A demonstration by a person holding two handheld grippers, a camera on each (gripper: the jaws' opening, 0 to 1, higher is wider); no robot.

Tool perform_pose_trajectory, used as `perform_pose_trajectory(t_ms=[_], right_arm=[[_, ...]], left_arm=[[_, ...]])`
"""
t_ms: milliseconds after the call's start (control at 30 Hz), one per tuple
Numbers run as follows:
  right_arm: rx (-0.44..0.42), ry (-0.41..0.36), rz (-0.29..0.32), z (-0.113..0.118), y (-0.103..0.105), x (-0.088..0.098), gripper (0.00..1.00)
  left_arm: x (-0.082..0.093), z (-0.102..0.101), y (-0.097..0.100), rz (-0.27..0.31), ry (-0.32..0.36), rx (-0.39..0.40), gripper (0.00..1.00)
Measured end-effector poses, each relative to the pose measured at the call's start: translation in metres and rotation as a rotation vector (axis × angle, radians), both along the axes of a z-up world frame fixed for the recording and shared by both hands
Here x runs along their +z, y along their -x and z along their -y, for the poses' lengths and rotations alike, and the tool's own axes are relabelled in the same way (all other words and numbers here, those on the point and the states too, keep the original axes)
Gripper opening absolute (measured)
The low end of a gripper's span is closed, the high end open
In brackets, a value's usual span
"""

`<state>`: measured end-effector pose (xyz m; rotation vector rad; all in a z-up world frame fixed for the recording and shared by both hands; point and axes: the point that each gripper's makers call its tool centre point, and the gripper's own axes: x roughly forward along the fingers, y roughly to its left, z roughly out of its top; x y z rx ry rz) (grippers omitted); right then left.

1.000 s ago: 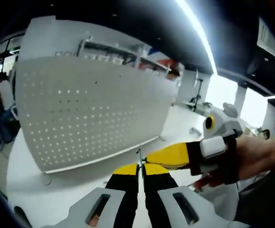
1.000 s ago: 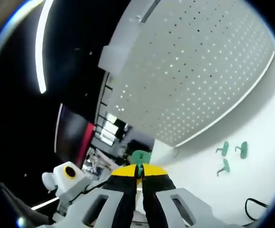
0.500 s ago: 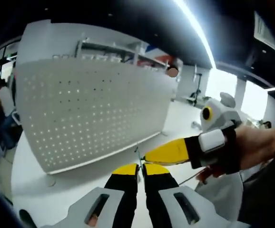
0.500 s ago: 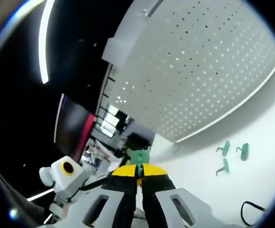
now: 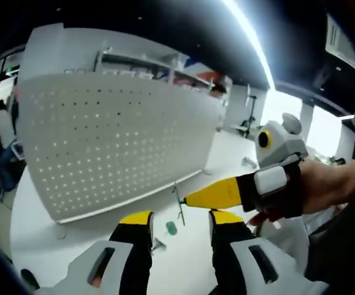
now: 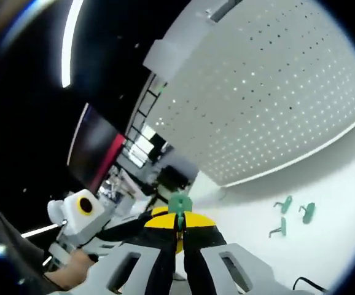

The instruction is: Insert the hook assembly into the mounting plate slot until the hook locks in place.

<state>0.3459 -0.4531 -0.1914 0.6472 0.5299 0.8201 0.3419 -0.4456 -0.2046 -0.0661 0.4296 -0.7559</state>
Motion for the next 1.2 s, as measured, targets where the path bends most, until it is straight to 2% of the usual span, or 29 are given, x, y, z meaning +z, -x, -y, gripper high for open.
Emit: perform_pose_trajectory(t_ms=[100, 167, 300, 400, 500, 633, 767, 1100, 1200], right_arm=[[0.020, 0.034, 0.037, -0.001, 0.000, 0.003, 0.00], [0.024, 0.046, 0.058, -0.001, -0.001, 0.005, 0.00], [0.040, 0.103, 0.111, 0.001, -0.003, 0.006, 0.00], [0.061, 0.130, 0.150, -0.001, -0.003, 0.009, 0.00], [0.085, 0.202, 0.211, -0.003, -0.004, 0.009, 0.00], [0.091, 0.219, 0.229, -0.006, -0.004, 0.009, 0.00], [0.129, 0.250, 0.255, -0.011, -0.001, 0.007, 0.00], [0.140, 0.311, 0.312, -0.010, -0.003, 0.008, 0.00], [0.114, 0.327, 0.336, -0.007, -0.008, 0.010, 0.00]], left_arm=[[0.002, 0.002, 0.000, 0.003, 0.004, -0.004, 0.48], [0.007, -0.001, -0.003, 0.052, -0.016, 0.003, 0.52], [0.008, 0.000, -0.004, 0.034, 0.012, 0.009, 0.63], [0.011, 0.000, -0.002, 0.060, 0.017, -0.005, 0.69], [0.011, -0.001, 0.001, 0.052, 0.029, -0.012, 0.78], [0.016, -0.003, 0.005, 0.046, 0.085, -0.016, 0.88], [0.017, -0.004, 0.007, 0.036, 0.103, -0.016, 0.99], [0.023, 0.002, 0.009, 0.048, 0.106, -0.046, 1.00], [0.025, 0.002, 0.010, 0.051, 0.103, -0.047, 1.00]])
